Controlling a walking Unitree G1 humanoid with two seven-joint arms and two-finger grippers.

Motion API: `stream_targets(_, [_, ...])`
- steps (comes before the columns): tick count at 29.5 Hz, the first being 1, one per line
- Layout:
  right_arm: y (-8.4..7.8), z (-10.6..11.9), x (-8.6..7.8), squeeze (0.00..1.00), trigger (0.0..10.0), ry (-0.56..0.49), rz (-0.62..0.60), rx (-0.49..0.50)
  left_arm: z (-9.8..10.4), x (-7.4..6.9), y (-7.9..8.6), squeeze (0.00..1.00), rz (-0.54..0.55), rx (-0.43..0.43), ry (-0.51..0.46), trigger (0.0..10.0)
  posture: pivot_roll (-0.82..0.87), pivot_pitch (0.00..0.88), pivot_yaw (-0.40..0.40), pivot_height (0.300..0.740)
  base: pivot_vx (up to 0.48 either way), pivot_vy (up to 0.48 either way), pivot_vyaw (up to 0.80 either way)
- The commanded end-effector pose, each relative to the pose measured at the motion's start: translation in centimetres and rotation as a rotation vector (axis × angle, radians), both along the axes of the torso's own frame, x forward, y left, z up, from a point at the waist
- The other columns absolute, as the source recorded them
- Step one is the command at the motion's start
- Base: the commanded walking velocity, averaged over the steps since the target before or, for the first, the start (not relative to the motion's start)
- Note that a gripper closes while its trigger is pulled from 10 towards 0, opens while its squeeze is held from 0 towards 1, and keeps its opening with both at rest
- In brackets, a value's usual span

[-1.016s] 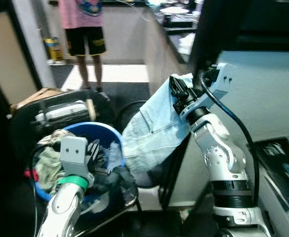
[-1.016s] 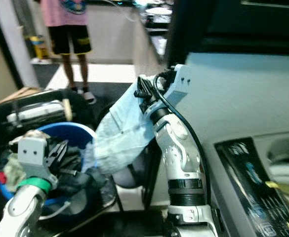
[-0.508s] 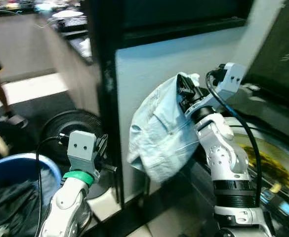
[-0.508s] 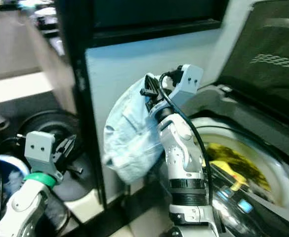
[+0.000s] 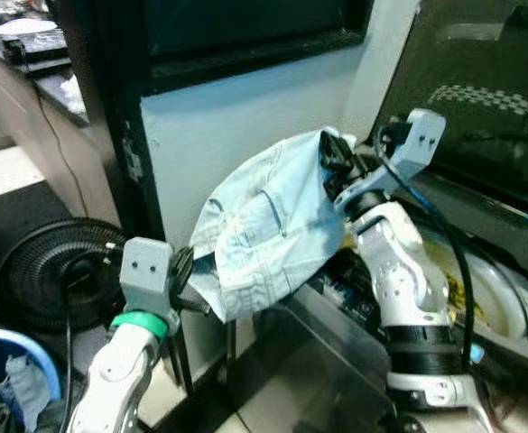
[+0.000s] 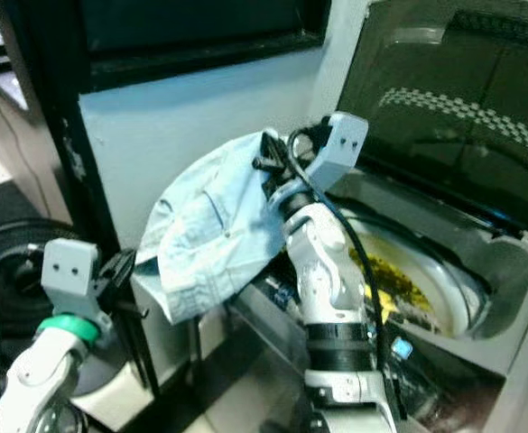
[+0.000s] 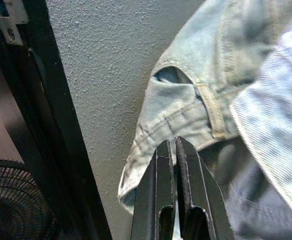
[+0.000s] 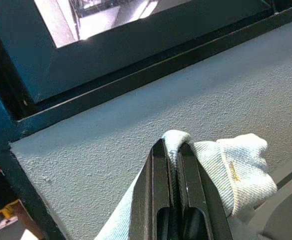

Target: Clothes washing

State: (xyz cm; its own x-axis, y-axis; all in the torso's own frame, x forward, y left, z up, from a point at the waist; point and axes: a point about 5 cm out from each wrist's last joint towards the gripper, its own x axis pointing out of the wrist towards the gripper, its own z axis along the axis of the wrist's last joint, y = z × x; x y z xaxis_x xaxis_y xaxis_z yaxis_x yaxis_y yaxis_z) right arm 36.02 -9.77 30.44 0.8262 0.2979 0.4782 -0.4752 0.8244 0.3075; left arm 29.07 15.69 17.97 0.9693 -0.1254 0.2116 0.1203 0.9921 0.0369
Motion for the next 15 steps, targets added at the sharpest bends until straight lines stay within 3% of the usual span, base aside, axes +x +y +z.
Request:
stream_targets(1, [-0.72,0.81,-0.17,0.00,10.0,-0.042,-0.028,0.012,-0.16,-0.16,-0.09,0.00,-0.006,-0.014,0.013,10.0,0.01,0.000,0.029,0.740,0.000,0.000,-0.80])
stream_targets(15, [-0.78,0.73,-0.11,0.00,10.0,-0.043,-0.028,0.002,-0.12,-0.20,-0.16,0.00,-0.012,-0.010,0.011,10.0,0.01,0.002,0.029,0.740,0.000,0.000,-0.80])
